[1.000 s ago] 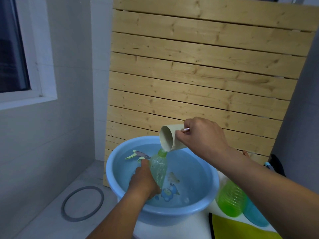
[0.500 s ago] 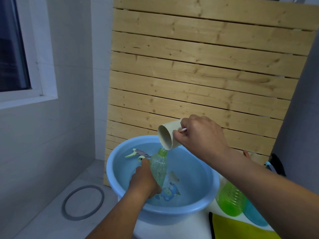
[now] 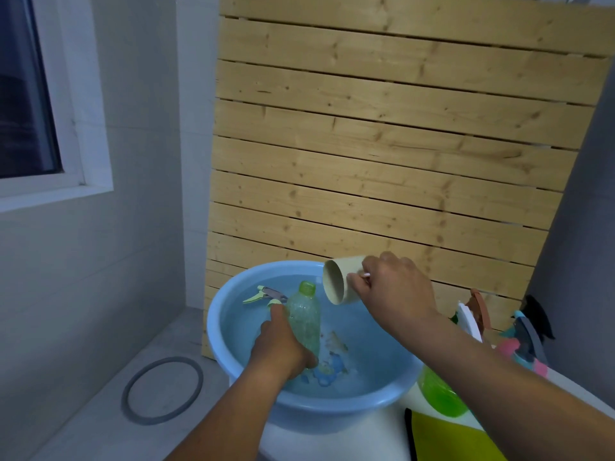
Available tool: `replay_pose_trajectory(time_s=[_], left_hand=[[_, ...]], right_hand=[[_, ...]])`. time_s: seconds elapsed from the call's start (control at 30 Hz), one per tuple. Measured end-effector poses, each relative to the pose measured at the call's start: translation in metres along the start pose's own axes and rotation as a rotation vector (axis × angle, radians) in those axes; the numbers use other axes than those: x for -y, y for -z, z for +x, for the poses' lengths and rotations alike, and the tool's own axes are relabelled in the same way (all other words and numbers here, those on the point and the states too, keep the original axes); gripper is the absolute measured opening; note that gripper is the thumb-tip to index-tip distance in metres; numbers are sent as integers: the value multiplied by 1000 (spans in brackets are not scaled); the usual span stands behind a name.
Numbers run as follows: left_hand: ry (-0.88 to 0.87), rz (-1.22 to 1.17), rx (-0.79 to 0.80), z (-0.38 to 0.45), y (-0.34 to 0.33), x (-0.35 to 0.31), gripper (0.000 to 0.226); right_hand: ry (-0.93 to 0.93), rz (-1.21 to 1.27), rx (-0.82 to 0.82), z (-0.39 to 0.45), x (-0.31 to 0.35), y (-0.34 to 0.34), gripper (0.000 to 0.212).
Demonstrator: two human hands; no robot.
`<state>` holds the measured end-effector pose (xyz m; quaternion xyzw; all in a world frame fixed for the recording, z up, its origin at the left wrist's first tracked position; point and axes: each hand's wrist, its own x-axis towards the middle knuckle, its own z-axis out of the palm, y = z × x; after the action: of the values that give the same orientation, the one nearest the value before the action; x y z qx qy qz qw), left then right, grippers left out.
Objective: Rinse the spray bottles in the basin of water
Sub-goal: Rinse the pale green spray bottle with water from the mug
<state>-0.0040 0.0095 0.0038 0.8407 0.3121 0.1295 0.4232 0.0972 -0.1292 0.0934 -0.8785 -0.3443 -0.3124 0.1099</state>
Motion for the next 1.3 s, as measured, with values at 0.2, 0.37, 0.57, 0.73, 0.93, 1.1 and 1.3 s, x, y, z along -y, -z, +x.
replay_pose_trajectory(time_s=[0.2, 0.37, 0.57, 0.73, 0.93, 1.1, 1.3], left_hand=[[33, -39, 7, 1, -1, -1, 94], [39, -97, 5, 3, -2, 0, 88], [38, -152, -17, 6, -4, 2, 85], [38, -69, -31, 6, -2, 3, 88], [57, -9, -27, 7, -2, 2, 86], [71, 21, -11, 7, -1, 1, 82], [54, 40, 4, 7, -3, 2, 88]], right_hand=[[-125, 24, 181, -24, -4, -36, 34], [-109, -38, 239, -36, -1, -54, 33], [-24, -124, 285, -43, 1, -62, 35], [-54, -71, 384, -43, 3, -66, 33], [-442, 347, 541, -28, -11, -68, 33], [-678, 735, 562, -13, -18, -57, 31], [-758, 861, 430, -7, -10, -39, 33]])
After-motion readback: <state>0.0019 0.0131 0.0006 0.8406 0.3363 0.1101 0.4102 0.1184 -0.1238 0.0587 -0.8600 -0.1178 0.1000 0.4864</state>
